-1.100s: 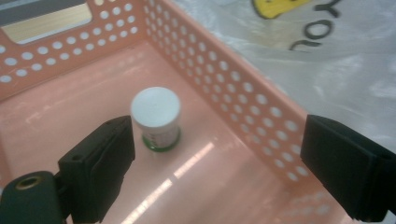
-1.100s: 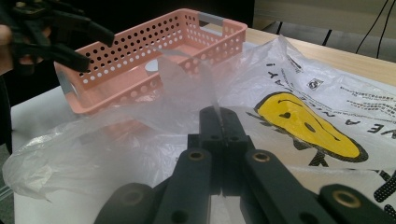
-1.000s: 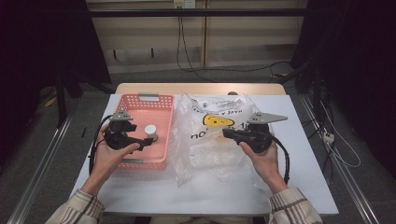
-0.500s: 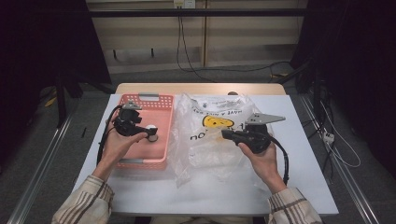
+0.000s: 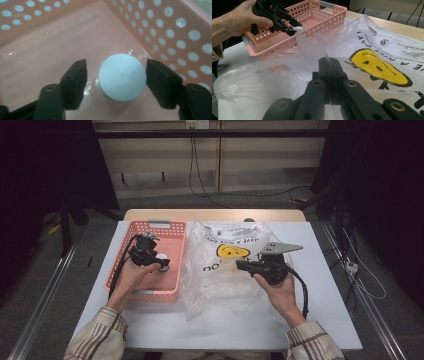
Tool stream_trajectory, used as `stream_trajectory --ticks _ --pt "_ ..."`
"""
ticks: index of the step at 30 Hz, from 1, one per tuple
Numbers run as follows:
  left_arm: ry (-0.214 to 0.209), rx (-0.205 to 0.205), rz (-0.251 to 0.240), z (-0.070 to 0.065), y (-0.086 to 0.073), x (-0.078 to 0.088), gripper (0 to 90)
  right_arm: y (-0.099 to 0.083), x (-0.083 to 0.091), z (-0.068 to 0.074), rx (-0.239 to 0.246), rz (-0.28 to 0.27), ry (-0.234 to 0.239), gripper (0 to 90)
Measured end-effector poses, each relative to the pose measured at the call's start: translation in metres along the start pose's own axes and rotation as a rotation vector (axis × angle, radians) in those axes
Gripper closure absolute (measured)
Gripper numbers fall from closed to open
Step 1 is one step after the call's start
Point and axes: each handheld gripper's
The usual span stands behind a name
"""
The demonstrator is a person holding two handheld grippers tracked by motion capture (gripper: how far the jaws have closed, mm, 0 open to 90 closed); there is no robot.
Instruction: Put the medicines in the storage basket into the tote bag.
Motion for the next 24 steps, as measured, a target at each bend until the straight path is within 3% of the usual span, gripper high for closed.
stream_trajectory --ticks 2,5,14,24 --pt "-0.003 -0.011 0.012 -0.002 0.000 0.000 47.8 0.000 0.000 0.000 0.000 0.000 -0.002 90.0" --pt "0.030 -0.032 0.028 -0.005 0.001 0.001 49.8 0.000 0.000 0.000 0.000 -0.001 -0.003 90.0" --pt "0.028 -0.008 0.025 -0.004 0.001 0.002 50.8 0.000 0.001 0.000 0.000 -0.002 0.000 90.0" --pt "0.024 0.010 -0.088 -0.005 0.003 0.023 50.9 0.000 0.002 0.001 0.003 -0.008 0.003 90.0"
Point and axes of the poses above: each handheld gripper's, and its own axes: x roughly backward along the jaws, y roughly out of its top, z roughly to its left, and after that the axes turned 6 degrees about z, right-handed
